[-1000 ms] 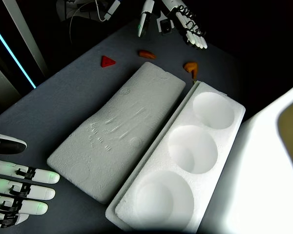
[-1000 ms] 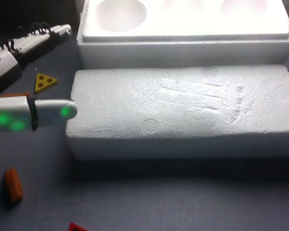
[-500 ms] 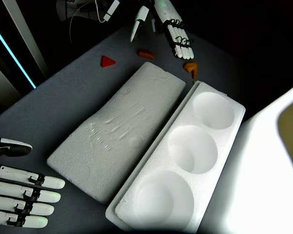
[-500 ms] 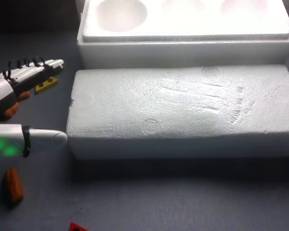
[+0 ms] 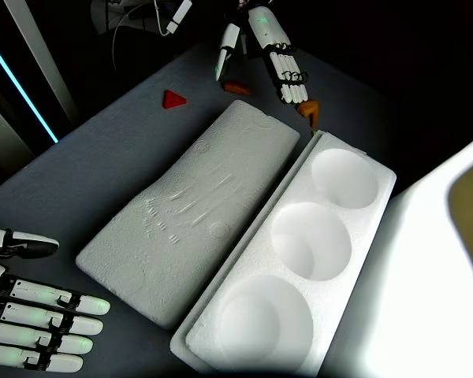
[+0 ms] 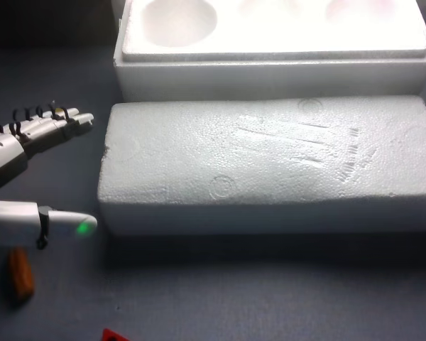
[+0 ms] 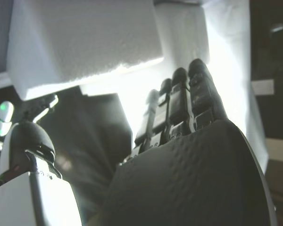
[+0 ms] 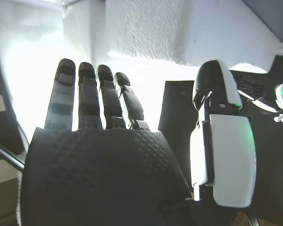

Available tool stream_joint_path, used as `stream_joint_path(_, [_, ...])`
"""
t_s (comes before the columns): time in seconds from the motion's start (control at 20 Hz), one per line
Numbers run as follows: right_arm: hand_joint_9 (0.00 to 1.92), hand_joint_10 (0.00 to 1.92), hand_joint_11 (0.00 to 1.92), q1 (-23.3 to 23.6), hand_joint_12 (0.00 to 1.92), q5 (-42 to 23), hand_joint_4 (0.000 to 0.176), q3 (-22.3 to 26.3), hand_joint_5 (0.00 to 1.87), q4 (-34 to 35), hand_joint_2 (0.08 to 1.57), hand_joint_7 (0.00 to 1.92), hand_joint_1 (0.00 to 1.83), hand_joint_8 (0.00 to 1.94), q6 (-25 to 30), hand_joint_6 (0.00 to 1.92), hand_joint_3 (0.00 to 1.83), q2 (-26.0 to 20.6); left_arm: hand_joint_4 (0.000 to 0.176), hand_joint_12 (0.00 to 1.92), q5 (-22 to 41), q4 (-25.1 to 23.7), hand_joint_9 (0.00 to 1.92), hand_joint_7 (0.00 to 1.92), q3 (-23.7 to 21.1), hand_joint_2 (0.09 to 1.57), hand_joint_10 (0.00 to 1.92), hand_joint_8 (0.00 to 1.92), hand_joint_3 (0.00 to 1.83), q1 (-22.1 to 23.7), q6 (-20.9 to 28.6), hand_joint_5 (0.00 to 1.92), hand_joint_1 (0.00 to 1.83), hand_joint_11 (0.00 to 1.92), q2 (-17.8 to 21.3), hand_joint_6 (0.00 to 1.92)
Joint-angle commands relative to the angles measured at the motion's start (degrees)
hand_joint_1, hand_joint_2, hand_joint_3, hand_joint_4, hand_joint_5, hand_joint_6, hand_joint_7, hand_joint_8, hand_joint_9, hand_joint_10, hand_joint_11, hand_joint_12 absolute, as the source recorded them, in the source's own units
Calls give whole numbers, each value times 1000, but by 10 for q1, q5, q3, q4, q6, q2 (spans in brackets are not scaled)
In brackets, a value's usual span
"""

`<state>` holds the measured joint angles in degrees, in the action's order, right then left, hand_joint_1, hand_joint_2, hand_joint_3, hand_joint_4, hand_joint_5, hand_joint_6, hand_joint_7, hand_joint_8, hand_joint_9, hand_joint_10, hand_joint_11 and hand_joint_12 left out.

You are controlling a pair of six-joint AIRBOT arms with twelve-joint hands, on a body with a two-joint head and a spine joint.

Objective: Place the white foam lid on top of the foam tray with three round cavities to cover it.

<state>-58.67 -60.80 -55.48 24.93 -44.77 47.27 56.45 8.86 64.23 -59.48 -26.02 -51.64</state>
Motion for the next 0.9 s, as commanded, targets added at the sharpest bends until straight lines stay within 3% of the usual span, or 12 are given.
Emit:
stream_joint_path(0.0, [0, 0, 0, 7, 0, -57, 0, -6, 0, 4, 1157, 0, 520, 0, 4, 0, 2, 0, 0, 0, 53, 9, 0, 0, 3, 927, 0, 0, 0, 6, -4, 114, 585, 0, -2, 25])
stream_joint_path(0.85, [0, 0, 0, 32, 0, -24, 0, -41, 0, 35, 1150, 0, 556, 0, 7, 0, 0, 58, 0, 0, 53, 33, 0, 0, 19, 939, 0, 0, 2, 13, -15, 145, 518, 0, -49, 7])
